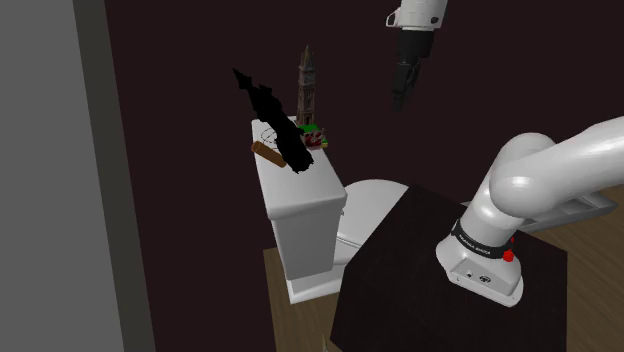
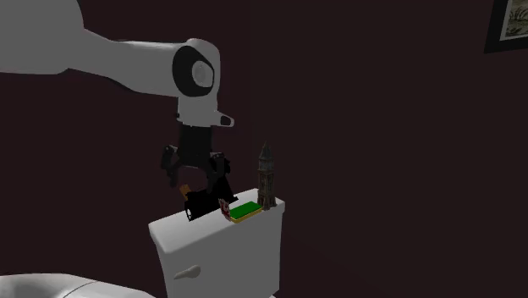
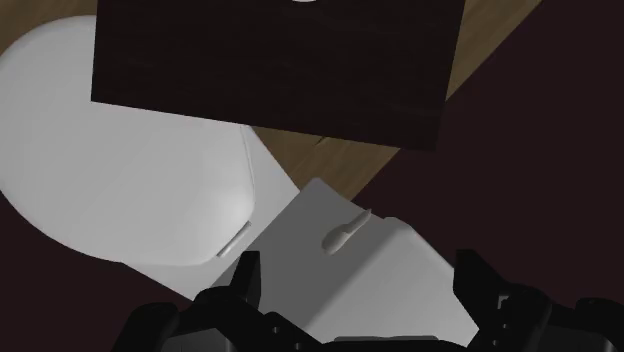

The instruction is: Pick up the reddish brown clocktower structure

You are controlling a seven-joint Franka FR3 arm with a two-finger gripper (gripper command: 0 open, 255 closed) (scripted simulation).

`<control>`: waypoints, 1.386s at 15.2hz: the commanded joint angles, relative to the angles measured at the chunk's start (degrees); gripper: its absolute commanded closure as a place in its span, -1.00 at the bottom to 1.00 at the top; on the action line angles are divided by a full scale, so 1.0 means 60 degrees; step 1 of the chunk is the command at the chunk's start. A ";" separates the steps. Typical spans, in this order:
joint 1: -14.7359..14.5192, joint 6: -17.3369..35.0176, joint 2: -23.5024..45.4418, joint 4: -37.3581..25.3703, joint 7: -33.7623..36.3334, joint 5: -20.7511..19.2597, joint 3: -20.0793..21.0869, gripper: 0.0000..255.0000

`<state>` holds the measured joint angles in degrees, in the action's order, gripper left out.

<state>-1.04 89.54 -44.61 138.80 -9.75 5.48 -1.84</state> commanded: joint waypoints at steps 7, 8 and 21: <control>0.0431 0.1869 0.1633 -0.0641 0.1768 -0.0121 0.0895 -1.00; 0.0518 0.2140 0.1924 -0.0794 0.2075 -0.0191 0.1031 -1.00; 0.1743 0.4184 0.5863 -0.3921 0.6499 -0.2435 0.2375 -1.00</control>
<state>8.90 113.76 -11.62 117.03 26.74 -7.51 11.91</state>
